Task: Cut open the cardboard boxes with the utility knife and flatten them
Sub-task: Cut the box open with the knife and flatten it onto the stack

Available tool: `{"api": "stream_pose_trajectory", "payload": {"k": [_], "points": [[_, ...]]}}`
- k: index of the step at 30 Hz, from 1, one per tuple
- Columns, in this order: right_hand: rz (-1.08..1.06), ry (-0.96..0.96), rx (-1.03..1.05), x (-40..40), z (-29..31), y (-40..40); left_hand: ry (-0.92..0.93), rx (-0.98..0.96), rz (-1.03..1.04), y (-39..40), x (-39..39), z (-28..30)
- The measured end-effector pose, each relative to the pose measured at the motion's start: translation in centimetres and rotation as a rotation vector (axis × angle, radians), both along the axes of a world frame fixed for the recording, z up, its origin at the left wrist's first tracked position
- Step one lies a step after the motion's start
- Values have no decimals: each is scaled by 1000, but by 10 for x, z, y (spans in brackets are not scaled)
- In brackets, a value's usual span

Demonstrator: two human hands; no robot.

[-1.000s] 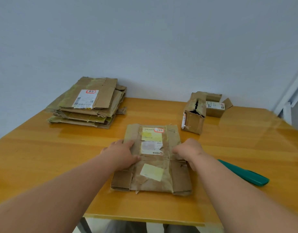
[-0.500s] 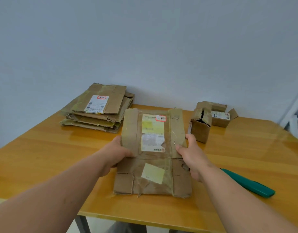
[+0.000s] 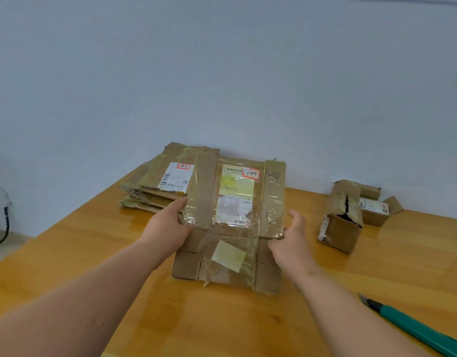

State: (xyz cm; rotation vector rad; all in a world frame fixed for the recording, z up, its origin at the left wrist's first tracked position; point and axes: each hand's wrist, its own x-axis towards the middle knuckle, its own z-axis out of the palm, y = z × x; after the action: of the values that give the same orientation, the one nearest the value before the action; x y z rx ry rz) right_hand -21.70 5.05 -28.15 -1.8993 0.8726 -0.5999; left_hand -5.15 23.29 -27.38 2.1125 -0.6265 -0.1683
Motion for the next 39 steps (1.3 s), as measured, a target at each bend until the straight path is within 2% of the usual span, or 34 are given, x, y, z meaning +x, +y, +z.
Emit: {"api": "stream_pose_trajectory", "payload": {"k": [6, 11, 17, 21, 24, 26, 29, 31, 35, 39], "points": [[16, -94, -141, 64, 30, 4, -18, -35, 105, 9, 60, 34], [75, -113, -279, 129, 51, 4, -202, -5, 206, 5, 118, 62], [229, -34, -232, 200, 68, -5, -186, 121, 43, -15, 180, 80], [283, 136, -333, 237, 55, -17, -353, 325, 7, -28, 214, 71], [276, 500, -557, 254, 28, -26, -307, 535, 45, -35, 234, 48], [273, 604, -663, 257, 11, -33, -342, 643, 34, -41, 238, 27], [285, 529, -757, 257, -7, -40, -441, 728, -40, -47, 237, 9], [294, 515, -788, 254, -15, -42, -411, 742, -60, -45, 238, 5], [318, 533, -715, 248, -23, -36, -401, 835, -81, -42, 230, -4], [259, 367, -726, 231, -18, -33, -523, 889, -37, -41, 219, 4]]}}
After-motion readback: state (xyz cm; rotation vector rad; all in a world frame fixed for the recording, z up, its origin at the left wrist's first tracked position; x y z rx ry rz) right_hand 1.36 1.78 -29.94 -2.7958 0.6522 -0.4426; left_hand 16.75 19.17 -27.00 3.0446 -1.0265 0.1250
